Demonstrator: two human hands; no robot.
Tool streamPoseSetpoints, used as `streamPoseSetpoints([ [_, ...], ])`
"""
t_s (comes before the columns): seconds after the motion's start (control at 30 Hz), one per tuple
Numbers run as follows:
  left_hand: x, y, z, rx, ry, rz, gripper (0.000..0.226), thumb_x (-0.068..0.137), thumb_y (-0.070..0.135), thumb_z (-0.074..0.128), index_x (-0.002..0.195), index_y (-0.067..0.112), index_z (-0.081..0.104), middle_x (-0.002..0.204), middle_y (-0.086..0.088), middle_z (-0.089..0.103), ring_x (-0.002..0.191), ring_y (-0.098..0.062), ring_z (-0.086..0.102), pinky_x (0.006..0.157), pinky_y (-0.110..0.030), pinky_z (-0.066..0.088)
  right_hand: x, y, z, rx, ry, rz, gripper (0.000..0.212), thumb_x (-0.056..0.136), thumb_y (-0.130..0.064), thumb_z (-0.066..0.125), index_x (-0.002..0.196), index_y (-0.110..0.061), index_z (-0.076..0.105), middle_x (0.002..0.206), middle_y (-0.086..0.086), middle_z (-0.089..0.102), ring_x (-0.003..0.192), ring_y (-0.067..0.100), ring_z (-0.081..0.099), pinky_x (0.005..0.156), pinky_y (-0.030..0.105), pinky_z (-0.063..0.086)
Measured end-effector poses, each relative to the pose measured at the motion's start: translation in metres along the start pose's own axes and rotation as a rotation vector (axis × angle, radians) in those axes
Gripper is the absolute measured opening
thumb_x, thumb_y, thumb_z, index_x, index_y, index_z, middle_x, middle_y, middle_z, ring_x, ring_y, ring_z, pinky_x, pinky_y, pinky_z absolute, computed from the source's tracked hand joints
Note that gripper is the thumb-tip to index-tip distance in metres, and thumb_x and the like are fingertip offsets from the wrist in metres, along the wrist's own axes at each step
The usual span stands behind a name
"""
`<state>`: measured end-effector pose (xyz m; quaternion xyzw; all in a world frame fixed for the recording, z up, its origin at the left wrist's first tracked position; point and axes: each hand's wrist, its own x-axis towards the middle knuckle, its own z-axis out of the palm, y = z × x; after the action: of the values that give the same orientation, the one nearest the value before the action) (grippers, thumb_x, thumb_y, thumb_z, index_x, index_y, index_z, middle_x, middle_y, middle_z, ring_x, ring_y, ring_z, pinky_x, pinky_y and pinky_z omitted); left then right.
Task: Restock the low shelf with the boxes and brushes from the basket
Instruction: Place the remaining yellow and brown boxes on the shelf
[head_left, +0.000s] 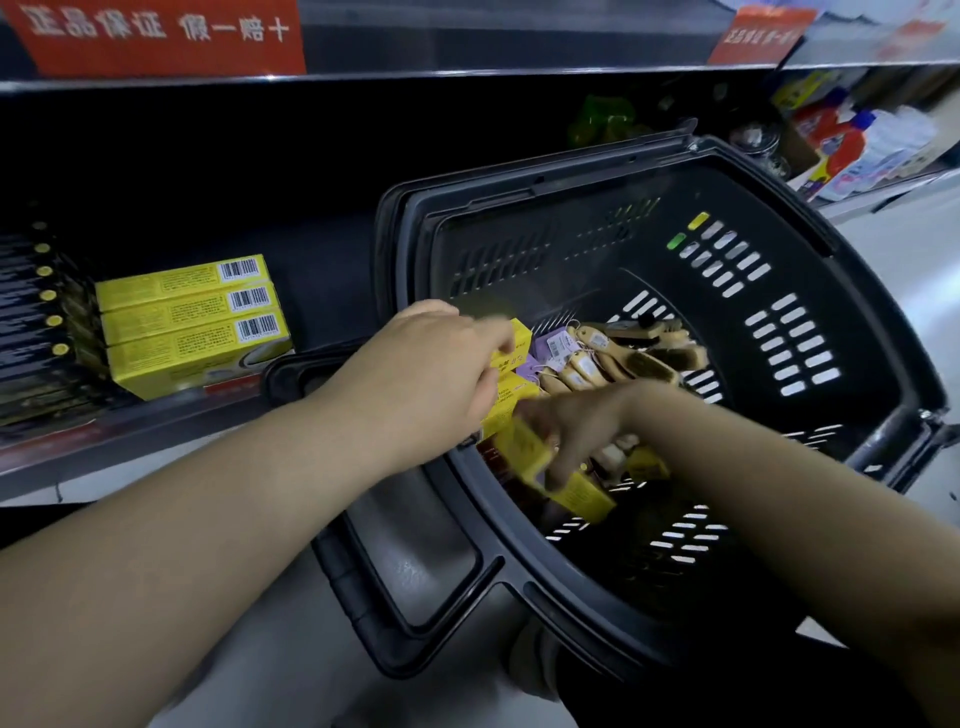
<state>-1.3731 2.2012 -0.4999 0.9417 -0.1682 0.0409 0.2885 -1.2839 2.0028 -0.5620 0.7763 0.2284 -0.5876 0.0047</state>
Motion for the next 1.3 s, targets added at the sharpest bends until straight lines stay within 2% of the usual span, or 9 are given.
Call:
streamPoseSetpoints([
  [0.2, 0.009, 0.006, -0.012, -0.693, 0.095, -0.389, 0.040, 0.094, 0.021, 0.050, 0.133, 0.021, 0.041, 0.125, 0.011, 0.052, 0.104, 0.006, 0.052, 0.084, -0.004, 0.043, -0.053, -0.008, -0.043, 0.752, 0.636, -0.298, 0.056, 0.073, -0.056, 0.066, 0.119, -0.025, 0.052, 0.102, -0.005, 0.071, 0.098, 0.012, 0.067, 0.081, 0.025, 0.053],
  [0.27, 0.010, 0.007, -0.015, -0.806, 0.067, -0.474, 0.044, 0.094, 0.030, 0.050, 0.136, 0.022, 0.041, 0.130, 0.012, 0.050, 0.109, 0.004, 0.051, 0.080, -0.002, 0.040, -0.055, -0.024, -0.048, 0.773, 0.804, -0.252, 0.049, 0.082, -0.061, 0.054, 0.115, -0.025, 0.055, 0.094, -0.006, 0.072, 0.089, 0.012, 0.069, 0.068, 0.020, 0.053],
  [0.4, 0.010, 0.013, -0.020, -1.021, -0.005, -0.542, 0.046, 0.090, 0.043, 0.051, 0.130, 0.021, 0.048, 0.117, 0.013, 0.062, 0.099, 0.002, 0.062, 0.084, -0.014, 0.049, -0.058, -0.053, -0.056, 0.710, 0.979, -0.098, 0.071, 0.076, -0.075, 0.045, 0.112, -0.015, 0.055, 0.105, 0.006, 0.064, 0.094, 0.021, 0.064, 0.084, 0.041, 0.053],
  [0.53, 0.010, 0.013, -0.022, -0.951, -0.042, -0.559, 0.042, 0.082, 0.045, 0.063, 0.119, 0.031, 0.047, 0.101, 0.008, 0.069, 0.087, -0.010, 0.069, 0.078, -0.033, 0.057, -0.058, -0.074, -0.055, 0.637, 1.103, -0.106, 0.069, 0.080, -0.076, 0.038, 0.101, -0.013, 0.057, 0.092, -0.002, 0.061, 0.083, 0.009, 0.058, 0.067, 0.027, 0.045],
  [0.67, 0.012, 0.010, -0.024, -1.064, 0.052, -0.685, 0.026, 0.083, 0.027, 0.066, 0.106, 0.030, 0.053, 0.098, 0.000, 0.070, 0.084, -0.020, 0.070, 0.078, -0.046, 0.057, -0.054, -0.074, -0.059, 0.836, 1.082, -0.222, 0.057, 0.088, -0.064, 0.038, 0.099, -0.015, 0.065, 0.089, -0.002, 0.070, 0.081, 0.009, 0.066, 0.072, 0.026, 0.051],
  [0.8, 0.013, 0.002, -0.034, -1.105, 0.154, -0.742, 0.017, 0.078, 0.024, 0.068, 0.094, 0.026, 0.062, 0.083, 0.000, 0.073, 0.069, -0.018, 0.071, 0.062, -0.037, 0.058, -0.015, -0.049, -0.067, 0.998, 0.965, -0.128, 0.028, 0.098, -0.027, 0.044, 0.097, -0.004, 0.060, 0.067, 0.007, 0.062, 0.049, 0.013, 0.059, 0.044, 0.020, 0.049],
  [0.97, 0.014, -0.013, -0.051, -1.076, 0.207, -0.770, 0.020, 0.077, 0.027, 0.067, 0.096, 0.025, 0.063, 0.080, -0.001, 0.073, 0.060, -0.016, 0.070, 0.045, -0.029, 0.052, 0.060, -0.019, -0.049, 0.833, 0.544, 0.197, 0.040, 0.100, -0.028, 0.040, 0.130, -0.002, 0.046, 0.121, 0.017, 0.055, 0.095, 0.029, 0.061, 0.070, 0.034, 0.052],
  [1.17, 0.007, -0.023, -0.049, -1.068, 0.189, -0.800, 0.019, 0.078, 0.029, 0.067, 0.097, 0.027, 0.064, 0.082, 0.000, 0.073, 0.062, -0.017, 0.071, 0.049, -0.031, 0.053, 0.123, -0.033, -0.033, 0.846, 0.590, 0.328, 0.053, 0.098, -0.041, 0.039, 0.127, 0.001, 0.050, 0.131, 0.017, 0.050, 0.111, 0.034, 0.056, 0.090, 0.035, 0.050],
  [1.3, 0.005, -0.025, -0.047, -1.075, 0.187, -0.782, 0.018, 0.079, 0.030, 0.067, 0.096, 0.029, 0.064, 0.078, 0.004, 0.074, 0.063, -0.015, 0.071, 0.049, -0.030, 0.053, 0.141, -0.038, -0.030, 1.038, 0.624, 0.256, 0.046, 0.095, -0.028, 0.049, 0.134, -0.004, 0.046, 0.135, 0.012, 0.051, 0.121, 0.026, 0.052, 0.062, 0.010, 0.048],
])
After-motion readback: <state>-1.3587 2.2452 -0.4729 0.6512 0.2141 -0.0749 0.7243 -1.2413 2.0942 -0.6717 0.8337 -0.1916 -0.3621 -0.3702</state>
